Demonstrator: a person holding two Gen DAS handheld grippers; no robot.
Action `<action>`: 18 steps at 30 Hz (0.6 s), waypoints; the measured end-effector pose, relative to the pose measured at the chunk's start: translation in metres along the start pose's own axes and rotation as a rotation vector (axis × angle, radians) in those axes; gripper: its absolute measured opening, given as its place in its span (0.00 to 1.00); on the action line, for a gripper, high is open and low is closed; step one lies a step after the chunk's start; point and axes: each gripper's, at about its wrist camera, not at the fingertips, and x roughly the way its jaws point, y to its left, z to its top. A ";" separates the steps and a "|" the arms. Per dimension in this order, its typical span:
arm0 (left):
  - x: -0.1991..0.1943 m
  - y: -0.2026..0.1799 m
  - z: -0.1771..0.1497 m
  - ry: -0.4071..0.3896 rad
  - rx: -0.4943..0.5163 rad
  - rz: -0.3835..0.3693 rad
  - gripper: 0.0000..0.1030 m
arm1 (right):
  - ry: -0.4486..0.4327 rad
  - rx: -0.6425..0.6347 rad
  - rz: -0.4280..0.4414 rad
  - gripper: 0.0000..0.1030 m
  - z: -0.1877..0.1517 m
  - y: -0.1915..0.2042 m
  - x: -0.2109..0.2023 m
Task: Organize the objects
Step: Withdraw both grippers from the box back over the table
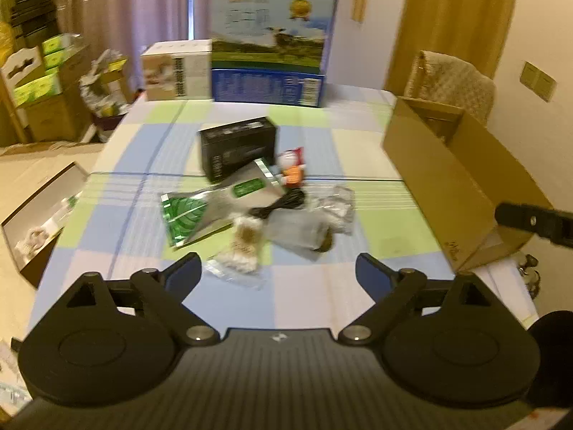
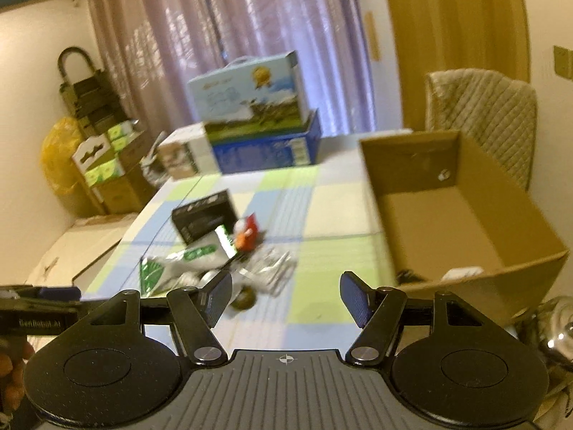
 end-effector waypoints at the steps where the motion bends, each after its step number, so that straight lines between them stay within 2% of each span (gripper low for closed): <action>1: -0.001 0.006 -0.002 0.002 -0.007 0.005 0.91 | 0.008 -0.005 0.003 0.62 -0.003 0.004 0.003; 9: 0.006 0.032 -0.011 0.030 -0.015 0.018 0.91 | 0.062 -0.044 0.017 0.62 -0.019 0.025 0.029; 18: 0.047 0.054 -0.007 0.066 -0.006 0.011 0.90 | 0.102 -0.088 0.037 0.62 -0.030 0.038 0.075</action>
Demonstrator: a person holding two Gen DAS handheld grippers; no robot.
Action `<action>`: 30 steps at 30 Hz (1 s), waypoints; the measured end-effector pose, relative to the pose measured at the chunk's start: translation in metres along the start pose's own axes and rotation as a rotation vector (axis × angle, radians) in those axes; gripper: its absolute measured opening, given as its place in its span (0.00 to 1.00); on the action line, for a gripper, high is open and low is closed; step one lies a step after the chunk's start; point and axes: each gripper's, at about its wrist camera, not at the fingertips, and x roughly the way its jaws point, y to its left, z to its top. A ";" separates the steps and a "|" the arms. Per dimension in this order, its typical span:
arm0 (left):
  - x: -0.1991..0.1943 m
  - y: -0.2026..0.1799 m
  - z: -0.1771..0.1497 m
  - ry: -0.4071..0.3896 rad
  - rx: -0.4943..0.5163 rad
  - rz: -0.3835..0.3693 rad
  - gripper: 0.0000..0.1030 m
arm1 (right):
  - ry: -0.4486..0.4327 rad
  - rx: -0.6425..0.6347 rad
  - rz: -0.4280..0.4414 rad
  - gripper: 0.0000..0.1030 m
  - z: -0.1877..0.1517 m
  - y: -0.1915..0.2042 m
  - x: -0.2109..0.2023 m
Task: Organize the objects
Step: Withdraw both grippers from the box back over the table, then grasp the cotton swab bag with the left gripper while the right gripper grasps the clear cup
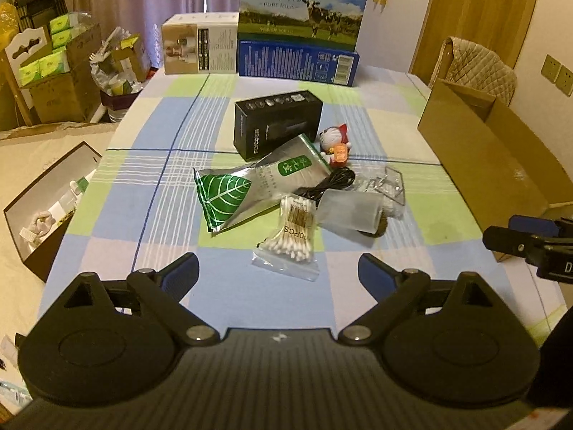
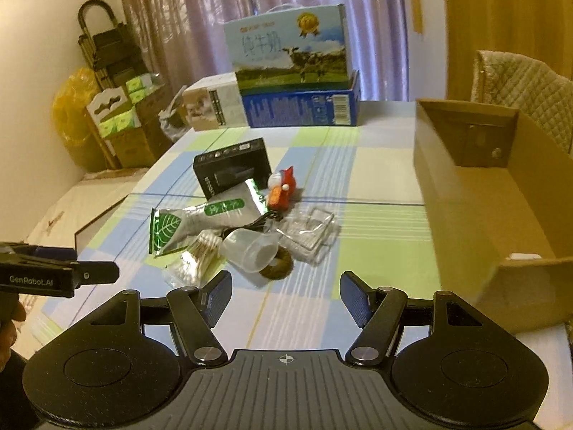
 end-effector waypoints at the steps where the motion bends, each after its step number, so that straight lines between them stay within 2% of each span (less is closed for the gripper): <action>1: 0.007 0.002 0.001 0.006 0.006 0.001 0.90 | 0.003 -0.005 0.004 0.62 0.001 0.001 0.005; 13: 0.077 0.011 0.016 0.055 0.090 -0.053 0.85 | 0.032 -0.173 0.063 0.62 0.005 0.008 0.074; 18: 0.105 0.004 0.021 0.084 0.152 -0.083 0.75 | 0.051 -0.246 0.038 0.62 0.003 0.004 0.095; 23: 0.130 -0.008 0.025 0.110 0.242 -0.105 0.72 | 0.079 -0.294 0.028 0.62 -0.001 0.001 0.108; 28: 0.147 -0.014 0.027 0.149 0.301 -0.132 0.60 | 0.073 -0.413 0.026 0.62 -0.003 0.009 0.120; 30: 0.149 -0.013 0.028 0.151 0.310 -0.129 0.41 | 0.076 -0.425 0.052 0.62 -0.004 0.011 0.124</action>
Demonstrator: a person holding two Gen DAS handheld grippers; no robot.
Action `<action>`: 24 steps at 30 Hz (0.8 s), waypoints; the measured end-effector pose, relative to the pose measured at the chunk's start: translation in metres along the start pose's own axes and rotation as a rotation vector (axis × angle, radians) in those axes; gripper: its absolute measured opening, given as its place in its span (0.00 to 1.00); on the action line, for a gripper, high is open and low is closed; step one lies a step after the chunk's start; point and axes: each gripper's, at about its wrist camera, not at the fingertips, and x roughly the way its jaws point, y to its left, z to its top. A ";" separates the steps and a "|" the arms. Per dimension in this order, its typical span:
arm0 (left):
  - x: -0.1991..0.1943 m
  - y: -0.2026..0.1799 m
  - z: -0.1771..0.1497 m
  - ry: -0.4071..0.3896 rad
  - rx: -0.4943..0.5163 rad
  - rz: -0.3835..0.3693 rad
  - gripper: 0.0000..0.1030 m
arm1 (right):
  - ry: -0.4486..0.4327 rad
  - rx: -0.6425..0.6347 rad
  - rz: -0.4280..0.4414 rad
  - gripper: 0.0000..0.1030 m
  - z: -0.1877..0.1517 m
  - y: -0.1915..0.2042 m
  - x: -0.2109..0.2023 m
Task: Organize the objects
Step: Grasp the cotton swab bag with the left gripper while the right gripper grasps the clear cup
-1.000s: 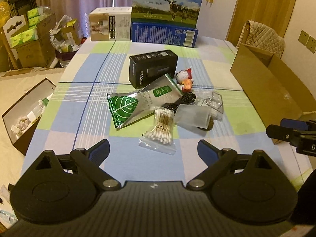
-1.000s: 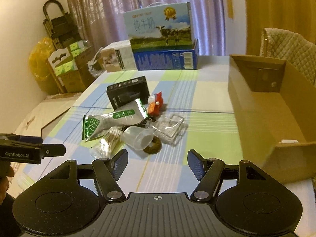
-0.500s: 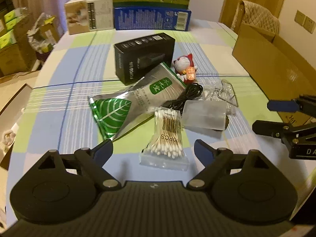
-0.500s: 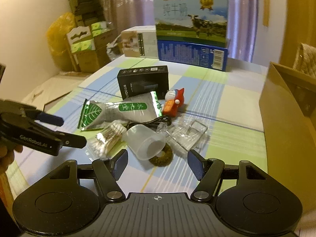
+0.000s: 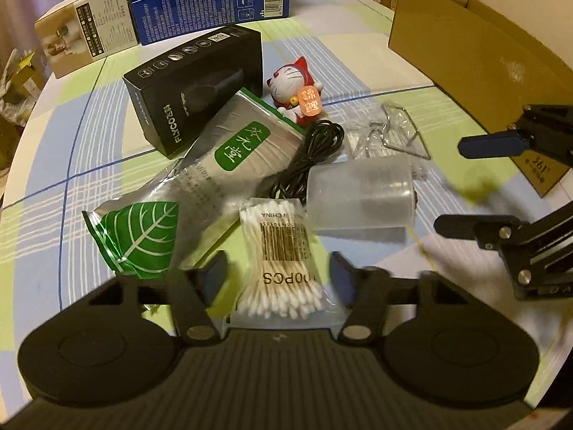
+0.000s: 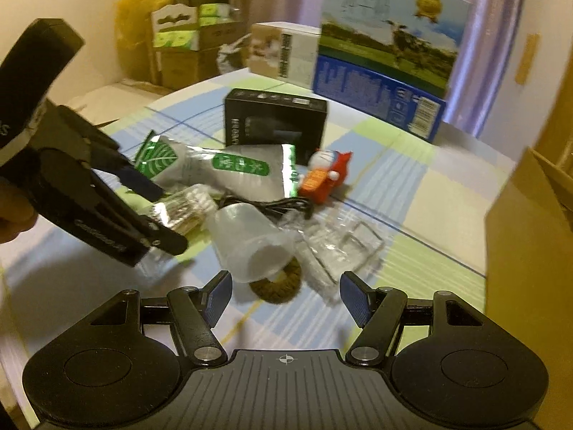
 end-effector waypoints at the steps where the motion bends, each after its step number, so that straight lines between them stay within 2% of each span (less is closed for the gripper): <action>1: 0.001 0.001 0.000 0.005 -0.002 -0.003 0.37 | -0.002 -0.005 0.012 0.62 0.001 0.001 0.002; 3: 0.000 0.004 -0.002 0.007 -0.011 -0.010 0.28 | -0.003 -0.022 0.028 0.63 0.003 0.004 0.007; 5: -0.003 0.007 -0.002 0.006 -0.016 -0.013 0.24 | -0.007 -0.043 0.035 0.66 0.005 0.008 0.012; 14: -0.011 0.014 -0.006 -0.002 -0.031 -0.014 0.23 | -0.015 -0.138 0.042 0.69 0.014 0.018 0.032; 19: -0.011 0.013 -0.006 -0.004 -0.038 -0.043 0.23 | -0.020 -0.155 0.050 0.68 0.016 0.019 0.044; 21: -0.011 0.012 -0.006 -0.004 -0.030 -0.038 0.23 | -0.021 -0.171 0.052 0.67 0.016 0.021 0.047; 24: -0.010 0.012 -0.006 0.000 -0.028 -0.038 0.23 | -0.015 -0.221 0.043 0.55 0.014 0.027 0.049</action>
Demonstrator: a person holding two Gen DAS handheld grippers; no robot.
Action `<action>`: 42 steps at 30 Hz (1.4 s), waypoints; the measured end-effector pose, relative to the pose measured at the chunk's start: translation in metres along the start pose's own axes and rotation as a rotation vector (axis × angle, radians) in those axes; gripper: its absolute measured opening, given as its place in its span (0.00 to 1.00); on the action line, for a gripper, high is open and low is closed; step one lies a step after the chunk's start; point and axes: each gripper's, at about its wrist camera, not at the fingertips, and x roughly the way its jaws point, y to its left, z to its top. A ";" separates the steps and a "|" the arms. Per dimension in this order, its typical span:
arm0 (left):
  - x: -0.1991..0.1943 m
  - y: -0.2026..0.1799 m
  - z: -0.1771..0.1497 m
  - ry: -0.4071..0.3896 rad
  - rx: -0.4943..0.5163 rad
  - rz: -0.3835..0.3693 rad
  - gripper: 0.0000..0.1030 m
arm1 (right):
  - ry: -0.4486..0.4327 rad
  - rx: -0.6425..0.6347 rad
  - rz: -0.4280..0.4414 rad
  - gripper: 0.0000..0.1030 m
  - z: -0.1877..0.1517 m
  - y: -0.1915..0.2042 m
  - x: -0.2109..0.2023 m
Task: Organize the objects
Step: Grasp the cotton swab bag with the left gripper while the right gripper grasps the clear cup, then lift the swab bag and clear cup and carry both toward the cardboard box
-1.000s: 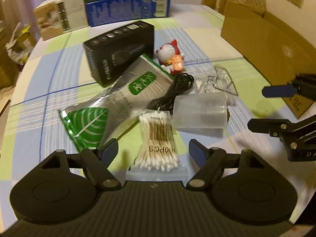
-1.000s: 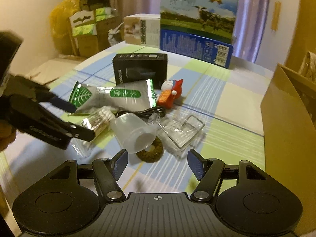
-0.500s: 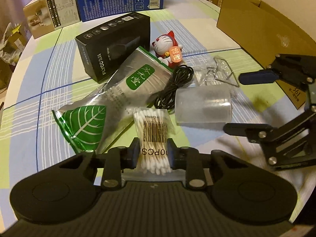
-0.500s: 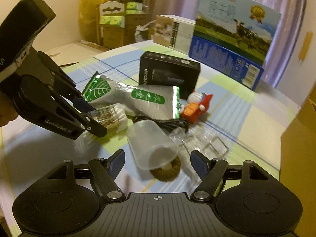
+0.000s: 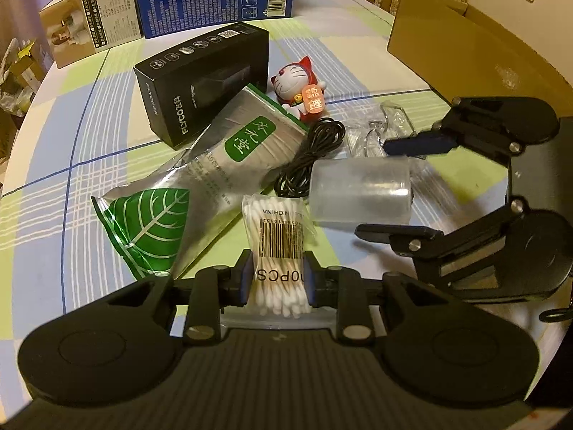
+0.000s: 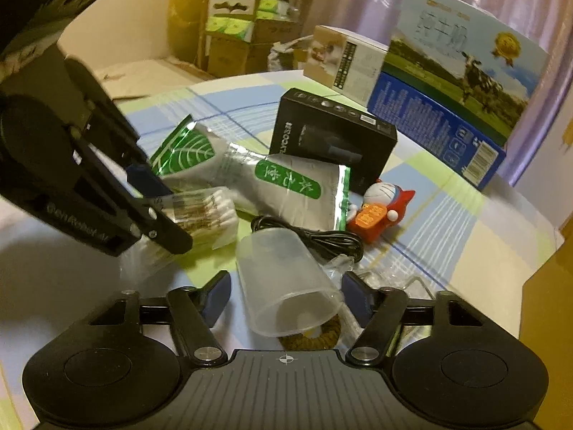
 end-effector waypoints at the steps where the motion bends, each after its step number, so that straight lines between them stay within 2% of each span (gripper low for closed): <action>1: 0.000 0.000 0.000 0.000 0.001 0.001 0.23 | 0.011 -0.010 0.003 0.52 -0.001 0.001 0.001; 5: 0.000 0.000 0.000 0.003 0.004 0.005 0.23 | 0.023 -0.013 -0.007 0.50 -0.003 0.005 0.000; 11: 0.001 -0.004 0.000 0.008 0.023 0.002 0.25 | 0.085 0.140 0.009 0.50 -0.010 0.001 -0.018; 16: 0.003 -0.008 -0.001 0.010 0.050 0.015 0.25 | 0.166 0.263 -0.007 0.50 -0.032 0.004 -0.035; 21: 0.004 -0.012 0.000 0.011 0.069 0.028 0.25 | 0.148 0.205 -0.032 0.54 -0.035 0.014 -0.035; 25: 0.006 -0.011 -0.001 0.009 0.062 0.025 0.26 | 0.133 0.229 -0.034 0.56 -0.033 0.013 -0.030; 29: 0.008 -0.010 -0.001 0.014 0.060 0.028 0.27 | 0.129 0.232 -0.033 0.56 -0.031 0.013 -0.026; 32: 0.009 -0.010 -0.001 0.019 0.060 0.041 0.34 | 0.142 0.282 -0.024 0.54 -0.032 0.007 -0.025; 37: 0.011 -0.010 -0.002 0.021 0.056 0.040 0.34 | 0.159 0.338 -0.012 0.50 -0.033 0.003 -0.027; 40: 0.012 -0.010 -0.002 0.024 0.047 0.038 0.33 | 0.163 0.372 -0.006 0.49 -0.033 0.001 -0.028; 42: 0.011 -0.009 -0.001 0.027 0.025 0.030 0.25 | 0.160 0.396 -0.010 0.49 -0.034 -0.001 -0.030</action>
